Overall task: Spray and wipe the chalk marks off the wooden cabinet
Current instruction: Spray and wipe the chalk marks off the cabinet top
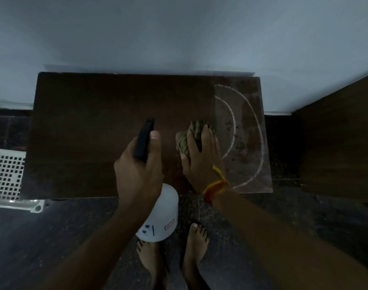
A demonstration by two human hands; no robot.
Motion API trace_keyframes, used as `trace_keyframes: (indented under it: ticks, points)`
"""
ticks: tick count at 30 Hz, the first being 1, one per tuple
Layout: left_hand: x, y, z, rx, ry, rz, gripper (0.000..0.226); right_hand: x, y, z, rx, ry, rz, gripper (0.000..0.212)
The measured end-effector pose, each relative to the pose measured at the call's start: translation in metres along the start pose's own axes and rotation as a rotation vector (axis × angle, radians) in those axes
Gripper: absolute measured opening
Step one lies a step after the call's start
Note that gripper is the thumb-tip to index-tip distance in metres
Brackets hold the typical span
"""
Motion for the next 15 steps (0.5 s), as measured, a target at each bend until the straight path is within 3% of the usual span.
trace_keyframes:
  ticks: [3, 7, 15]
  points:
    - [-0.003, 0.000, -0.001, 0.000, 0.000, 0.003, 0.024, -0.034, 0.006, 0.011, -0.015, -0.022, 0.029, 0.060]
    - [-0.008, 0.003, 0.002, -0.002, 0.010, 0.020, 0.023, -0.012, 0.003, 0.005, -0.008, -0.055, 0.013, 0.060]
    - [-0.022, 0.005, 0.013, 0.012, 0.006, 0.046, 0.033, -0.030, 0.003, 0.016, 0.022, 0.036, -0.017, 0.062]
Point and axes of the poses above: each hand's wrist, its own x-axis towards the middle knuckle, its own y-axis out of the palm, z = x × y, the point moved 9 cm from there along x, towards the middle knuckle, and after that the axes turned 12 degrees about -y, right-handed, at the moved point
